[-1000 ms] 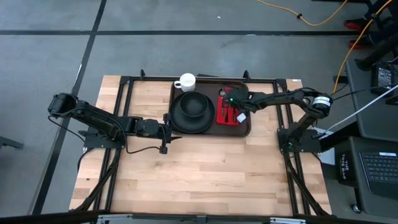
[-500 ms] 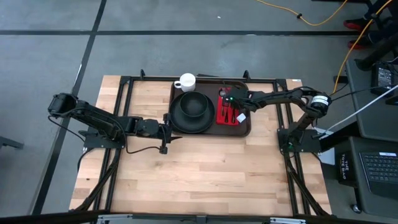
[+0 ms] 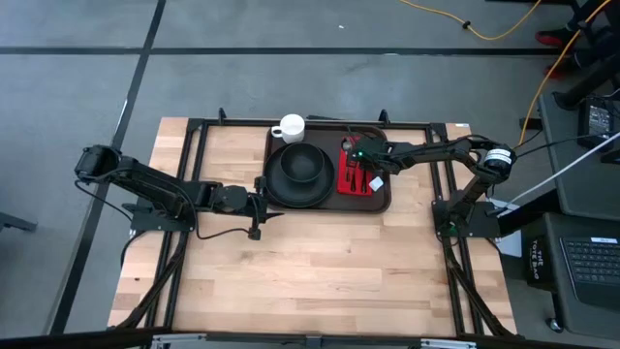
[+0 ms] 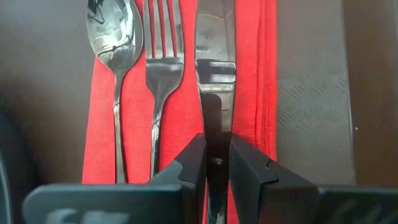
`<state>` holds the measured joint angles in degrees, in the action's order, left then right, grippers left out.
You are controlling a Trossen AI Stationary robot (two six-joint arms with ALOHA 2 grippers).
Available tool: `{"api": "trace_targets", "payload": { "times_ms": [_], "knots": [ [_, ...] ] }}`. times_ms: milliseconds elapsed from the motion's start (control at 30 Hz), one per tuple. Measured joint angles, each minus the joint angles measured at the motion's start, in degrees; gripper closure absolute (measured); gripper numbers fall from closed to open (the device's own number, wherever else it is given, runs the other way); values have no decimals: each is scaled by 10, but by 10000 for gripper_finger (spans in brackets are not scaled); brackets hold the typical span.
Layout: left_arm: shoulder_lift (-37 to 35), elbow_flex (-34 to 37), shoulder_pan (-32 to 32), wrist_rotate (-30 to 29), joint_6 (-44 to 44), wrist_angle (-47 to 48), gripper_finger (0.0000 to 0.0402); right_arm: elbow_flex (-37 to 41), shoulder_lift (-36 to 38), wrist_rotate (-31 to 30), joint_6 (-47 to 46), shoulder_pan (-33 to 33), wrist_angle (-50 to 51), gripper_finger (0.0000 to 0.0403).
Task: Set up tray
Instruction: Put the black knife to the right of the black fork on the red napkin on the brown serving tray, then return to Home Position
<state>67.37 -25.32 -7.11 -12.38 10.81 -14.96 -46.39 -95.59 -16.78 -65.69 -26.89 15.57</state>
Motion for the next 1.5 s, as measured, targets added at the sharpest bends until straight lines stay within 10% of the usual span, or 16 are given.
{"api": "trace_targets", "payload": {
  "times_ms": [1067,1500],
  "knots": [
    [0,0,0,0,17,6,327,0,5,14,50,0,3,288],
    [-23,0,0,-12,32,9,327,0,136,-12,145,2,72,288]
  ]
}}
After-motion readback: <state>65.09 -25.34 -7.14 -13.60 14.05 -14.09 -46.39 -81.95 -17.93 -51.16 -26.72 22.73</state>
